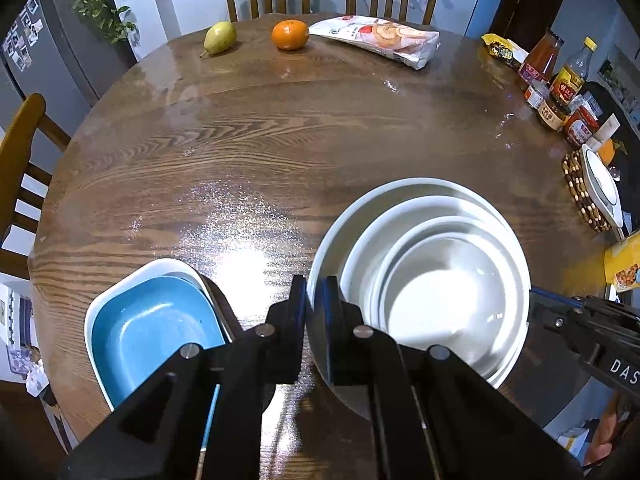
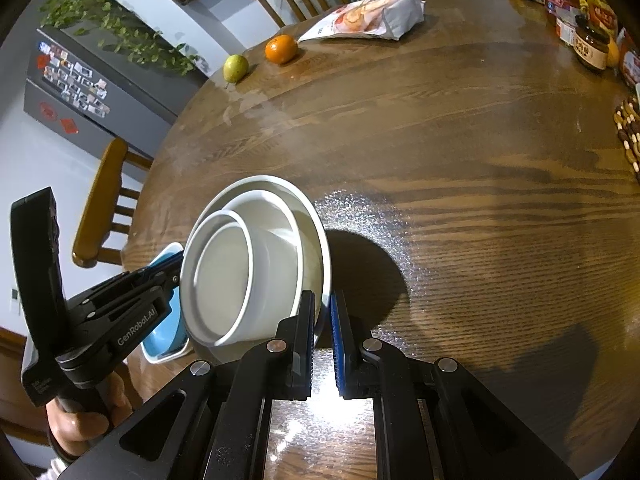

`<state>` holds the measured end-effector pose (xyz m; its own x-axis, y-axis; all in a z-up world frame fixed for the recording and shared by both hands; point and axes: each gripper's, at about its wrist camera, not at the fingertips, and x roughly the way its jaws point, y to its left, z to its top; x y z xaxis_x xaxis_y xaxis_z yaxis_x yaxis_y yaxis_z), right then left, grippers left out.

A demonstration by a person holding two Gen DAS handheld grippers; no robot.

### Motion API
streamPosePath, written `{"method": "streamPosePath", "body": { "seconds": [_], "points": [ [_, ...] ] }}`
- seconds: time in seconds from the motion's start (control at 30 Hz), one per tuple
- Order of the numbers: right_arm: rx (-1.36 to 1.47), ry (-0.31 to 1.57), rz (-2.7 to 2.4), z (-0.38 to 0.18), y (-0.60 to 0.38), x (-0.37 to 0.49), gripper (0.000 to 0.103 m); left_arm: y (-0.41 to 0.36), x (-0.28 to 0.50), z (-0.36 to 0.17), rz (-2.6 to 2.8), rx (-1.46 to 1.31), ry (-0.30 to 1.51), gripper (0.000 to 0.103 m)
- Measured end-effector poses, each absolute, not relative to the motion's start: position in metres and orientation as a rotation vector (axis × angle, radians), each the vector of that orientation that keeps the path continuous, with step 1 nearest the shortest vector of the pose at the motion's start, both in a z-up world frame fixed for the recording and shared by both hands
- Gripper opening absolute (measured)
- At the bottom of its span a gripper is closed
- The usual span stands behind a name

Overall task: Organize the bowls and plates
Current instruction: 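Lift the nested bowl stack and carry it over the blue dish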

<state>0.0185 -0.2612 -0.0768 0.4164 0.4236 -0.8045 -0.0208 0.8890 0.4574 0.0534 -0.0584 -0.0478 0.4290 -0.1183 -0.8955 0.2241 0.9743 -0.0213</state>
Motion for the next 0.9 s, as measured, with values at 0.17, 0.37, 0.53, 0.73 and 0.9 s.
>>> {"method": "streamPosePath", "body": {
  "seconds": [0.17, 0.37, 0.53, 0.73, 0.9],
  "points": [
    [0.404, 1.106, 0.294, -0.073, -0.261, 0.019, 0.012, -0.057, 0.053, -0.044, -0.21, 0.104, 1.097, 0.004],
    [0.399, 1.098, 0.295, -0.069, -0.26, 0.019, 0.012, -0.056, 0.051, -0.041, -0.208, 0.103, 1.084, 0.004],
    [0.396, 1.091, 0.297, -0.066, -0.261, 0.018, 0.012, -0.055, 0.05, -0.037, -0.206, 0.101, 1.074, 0.004],
    [0.394, 1.086, 0.302, -0.063, -0.259, 0.017, 0.012, -0.053, 0.048, -0.034, -0.202, 0.102, 1.062, 0.004],
    [0.388, 1.075, 0.314, -0.058, -0.257, 0.018, 0.012, -0.05, 0.046, -0.029, -0.192, 0.101, 1.044, 0.004]
  ]
}}
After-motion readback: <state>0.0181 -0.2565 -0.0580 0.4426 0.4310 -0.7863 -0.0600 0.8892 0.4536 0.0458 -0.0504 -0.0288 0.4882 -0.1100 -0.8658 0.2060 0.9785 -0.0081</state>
